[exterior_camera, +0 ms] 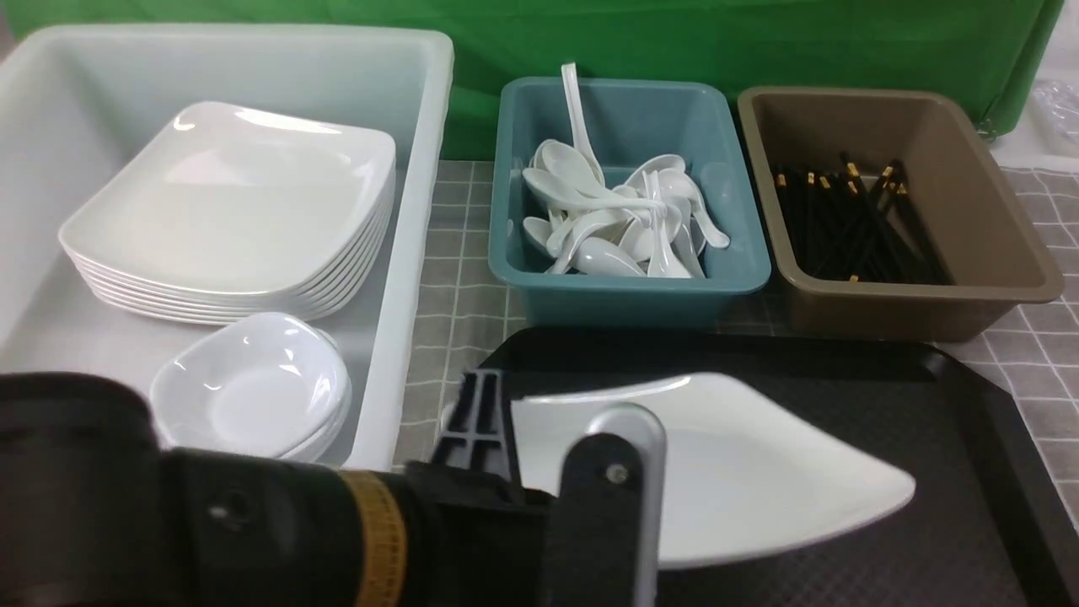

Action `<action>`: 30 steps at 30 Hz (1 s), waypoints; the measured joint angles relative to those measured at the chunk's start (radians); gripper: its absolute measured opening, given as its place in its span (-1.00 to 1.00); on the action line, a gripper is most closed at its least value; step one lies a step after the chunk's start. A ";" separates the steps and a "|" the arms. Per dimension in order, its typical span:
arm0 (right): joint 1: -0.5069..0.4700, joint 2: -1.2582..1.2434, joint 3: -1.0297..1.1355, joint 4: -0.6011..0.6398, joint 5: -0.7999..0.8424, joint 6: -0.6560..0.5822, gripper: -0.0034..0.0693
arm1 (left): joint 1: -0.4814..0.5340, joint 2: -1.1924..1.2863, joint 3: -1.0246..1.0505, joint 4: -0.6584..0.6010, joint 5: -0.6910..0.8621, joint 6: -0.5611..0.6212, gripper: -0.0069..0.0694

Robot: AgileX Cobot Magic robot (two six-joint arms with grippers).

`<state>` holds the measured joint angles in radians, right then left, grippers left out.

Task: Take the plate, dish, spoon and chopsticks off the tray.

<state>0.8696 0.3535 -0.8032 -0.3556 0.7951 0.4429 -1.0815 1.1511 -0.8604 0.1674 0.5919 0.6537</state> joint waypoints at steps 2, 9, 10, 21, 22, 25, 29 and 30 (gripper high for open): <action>0.000 0.006 0.000 -0.028 -0.010 0.033 -0.82 | 0.000 -0.033 0.000 -0.001 -0.010 -0.002 -0.74; 0.000 0.093 -0.011 -0.044 -0.059 0.091 -0.84 | 0.001 -0.119 -0.092 0.098 0.014 -0.149 -0.73; 0.000 0.116 -0.022 -0.043 -0.067 0.092 -0.84 | 0.011 -0.125 -0.124 0.147 0.024 -0.184 -0.73; 0.000 0.329 -0.122 -0.035 -0.139 0.018 -0.84 | 0.538 0.019 -0.200 0.364 0.046 -0.293 -0.73; 0.000 0.335 -0.122 -0.035 -0.140 0.014 -0.84 | 0.586 0.045 -0.200 0.364 0.026 -0.293 -0.73; 0.000 0.345 -0.122 -0.034 -0.141 0.004 -0.84 | 0.725 0.142 -0.200 0.376 -0.050 -0.287 -0.73; 0.000 0.344 -0.122 -0.034 -0.134 -0.019 -0.84 | 0.809 0.262 -0.200 0.418 -0.103 -0.260 -0.73; 0.000 0.344 -0.122 -0.034 -0.132 -0.021 -0.84 | 0.815 0.285 -0.200 0.427 -0.110 -0.259 -0.73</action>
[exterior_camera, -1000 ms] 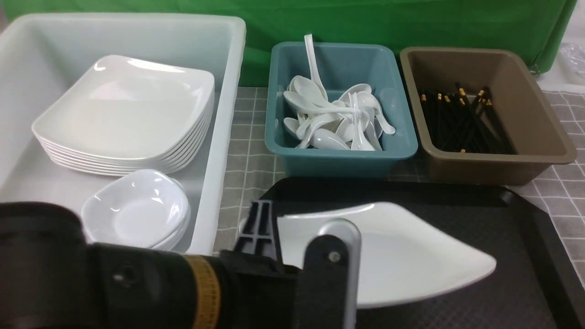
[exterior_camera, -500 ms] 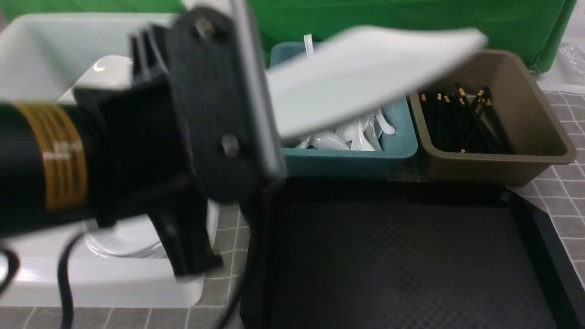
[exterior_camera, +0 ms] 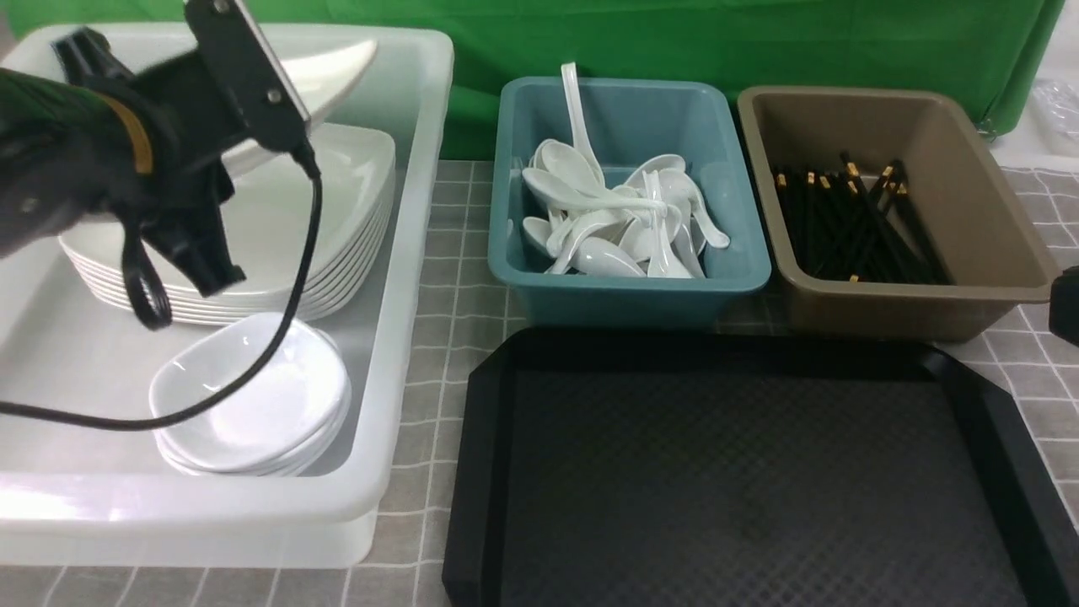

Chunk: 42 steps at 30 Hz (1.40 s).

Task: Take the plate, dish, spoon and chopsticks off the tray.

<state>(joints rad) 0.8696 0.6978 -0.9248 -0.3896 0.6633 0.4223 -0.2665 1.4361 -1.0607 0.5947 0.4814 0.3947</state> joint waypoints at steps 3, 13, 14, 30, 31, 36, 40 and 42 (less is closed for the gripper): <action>0.000 0.000 0.000 0.000 0.005 -0.007 -0.84 | 0.009 0.078 0.000 0.051 -0.021 0.002 -0.73; 0.000 0.000 0.000 0.041 0.014 -0.030 -0.84 | 0.025 0.215 -0.001 0.101 -0.071 0.005 -0.74; 0.000 0.000 0.000 0.041 0.014 -0.030 -0.84 | 0.026 0.217 -0.001 0.101 -0.073 0.005 -0.74; 0.000 0.000 0.000 0.162 0.054 -0.090 -0.84 | 0.036 0.274 -0.002 0.116 -0.187 -0.092 -0.22; 0.000 0.000 0.000 0.174 0.054 -0.098 -0.84 | 0.036 0.274 -0.002 0.118 -0.176 -0.092 -0.07; 0.000 0.000 0.000 0.194 0.055 -0.105 -0.81 | 0.037 0.238 -0.002 0.020 -0.118 -0.092 0.41; 0.000 0.000 0.000 0.201 0.055 -0.131 -0.80 | 0.037 0.141 -0.003 -0.133 -0.062 -0.092 0.67; 0.000 0.000 0.000 0.204 0.055 -0.141 -0.80 | 0.032 0.073 -0.004 -0.230 -0.028 -0.092 0.72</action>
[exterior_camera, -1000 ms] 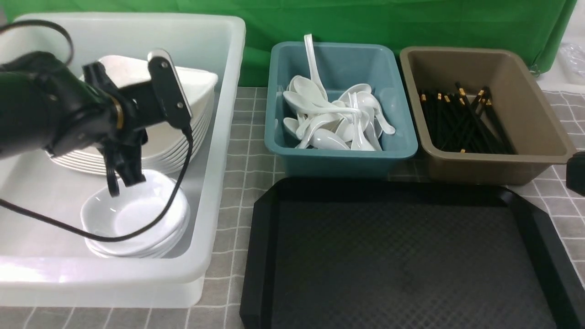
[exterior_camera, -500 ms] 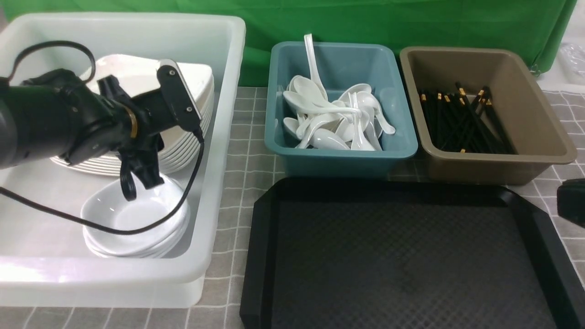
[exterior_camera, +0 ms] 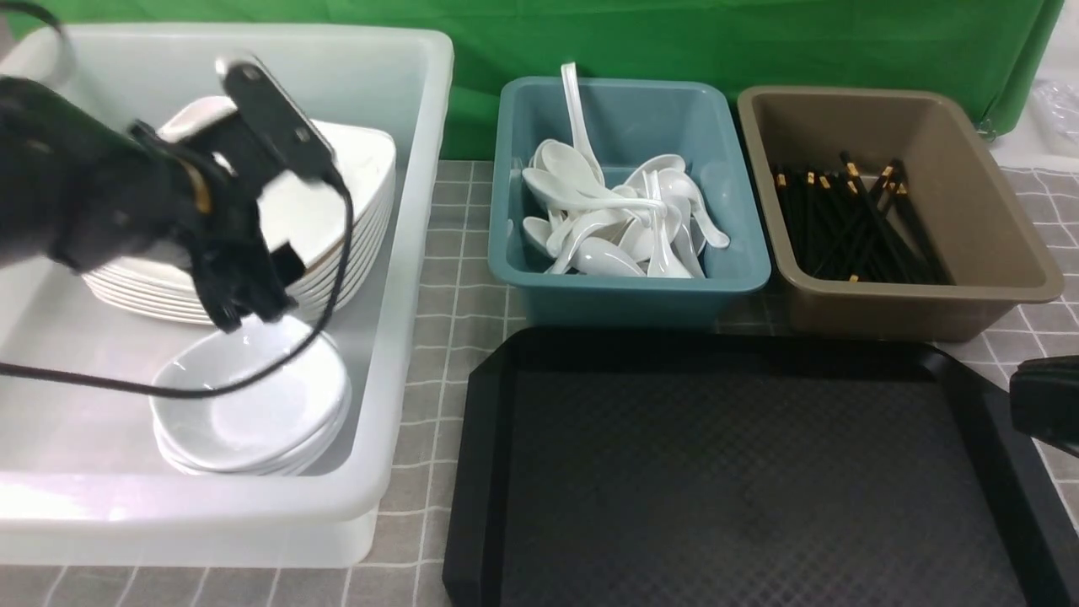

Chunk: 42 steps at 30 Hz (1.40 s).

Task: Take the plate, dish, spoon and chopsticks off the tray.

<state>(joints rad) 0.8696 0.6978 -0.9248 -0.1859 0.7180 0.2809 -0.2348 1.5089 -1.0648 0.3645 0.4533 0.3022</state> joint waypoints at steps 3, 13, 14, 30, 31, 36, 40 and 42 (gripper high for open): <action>0.000 0.000 0.000 0.002 0.000 -0.008 -0.78 | -0.035 -0.182 0.003 -0.180 0.046 -0.030 0.65; 0.000 -0.001 0.000 0.002 0.000 -0.010 -0.75 | -0.127 -0.804 0.295 -0.536 -0.095 0.017 -0.73; 0.000 -0.001 0.000 0.002 0.000 -0.010 -0.75 | -0.127 -0.804 0.295 -0.536 -0.095 0.017 -0.73; 0.000 -0.001 0.000 0.002 -0.001 -0.009 -0.63 | -0.127 -1.095 0.678 -0.620 -0.293 0.037 -0.79; 0.000 -0.001 0.000 0.002 -0.001 -0.009 -0.62 | -0.127 -1.095 0.692 -0.620 -0.294 0.037 -0.79; -0.015 -0.001 0.002 0.010 -0.009 -0.010 -0.59 | -0.127 -1.095 0.723 -0.620 -0.291 0.038 -0.79; -0.122 -0.007 0.043 0.013 -0.068 -0.010 -0.57 | -0.127 -1.095 0.742 -0.620 -0.291 0.038 -0.79; -0.195 -0.032 0.086 0.002 -0.121 -0.010 -0.58 | -0.127 -1.095 0.751 -0.620 -0.293 0.038 -0.79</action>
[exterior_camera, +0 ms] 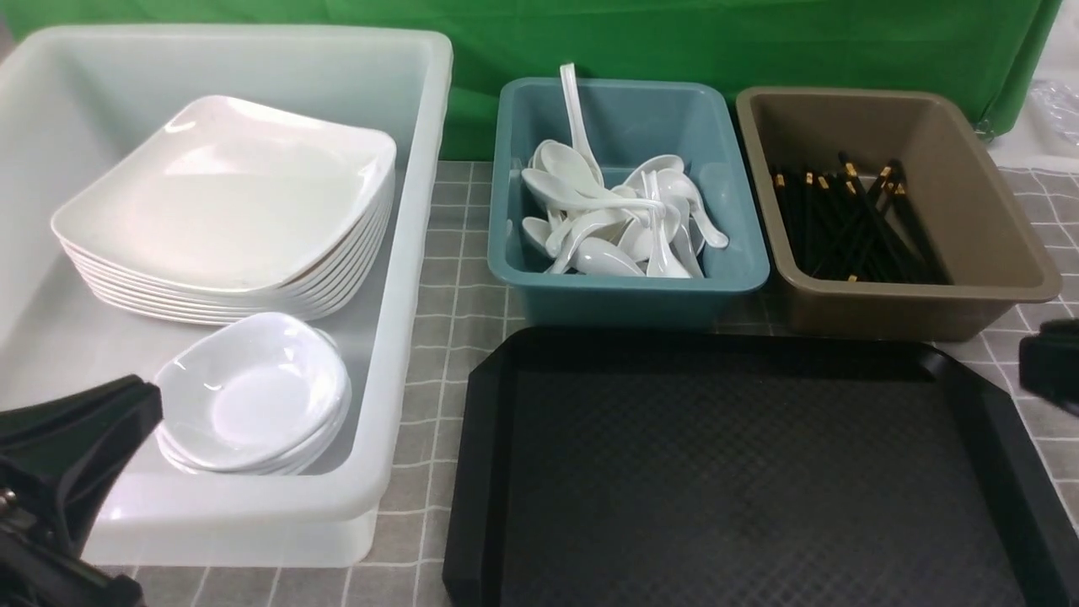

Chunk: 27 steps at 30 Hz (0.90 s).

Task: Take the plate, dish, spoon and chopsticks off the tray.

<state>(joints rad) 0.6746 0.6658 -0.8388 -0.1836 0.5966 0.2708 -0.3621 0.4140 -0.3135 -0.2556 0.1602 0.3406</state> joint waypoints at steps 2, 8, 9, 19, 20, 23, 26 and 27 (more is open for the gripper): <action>-0.067 -0.036 0.055 -0.009 -0.048 -0.001 -0.70 | 0.000 0.000 0.007 0.000 0.001 0.000 -0.79; -0.287 -0.297 0.372 0.017 -0.226 -0.045 -0.86 | 0.000 0.000 0.033 0.000 0.001 0.000 -0.79; -0.303 -0.307 0.399 0.018 -0.231 -0.049 -0.86 | 0.000 0.000 0.034 0.000 0.001 0.000 -0.79; -0.587 -0.658 0.837 0.053 -0.377 -0.114 -0.86 | 0.000 0.000 0.040 0.000 0.002 0.001 -0.79; -0.590 -0.661 0.841 0.054 -0.379 -0.117 -0.86 | 0.000 0.000 0.040 0.000 0.002 0.001 -0.79; -0.593 -0.665 0.845 0.055 -0.353 -0.130 -0.86 | 0.000 0.000 0.040 0.000 0.001 0.001 -0.79; -0.593 -0.665 0.845 0.055 -0.351 -0.132 -0.85 | 0.000 0.000 0.040 0.000 0.001 0.001 -0.79; -0.593 -0.665 0.845 0.055 -0.351 -0.132 -0.85 | 0.000 0.000 0.040 0.000 0.001 0.001 -0.79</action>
<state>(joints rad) 0.0820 0.0013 0.0061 -0.1289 0.2459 0.1384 -0.3621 0.4140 -0.2732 -0.2556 0.1615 0.3418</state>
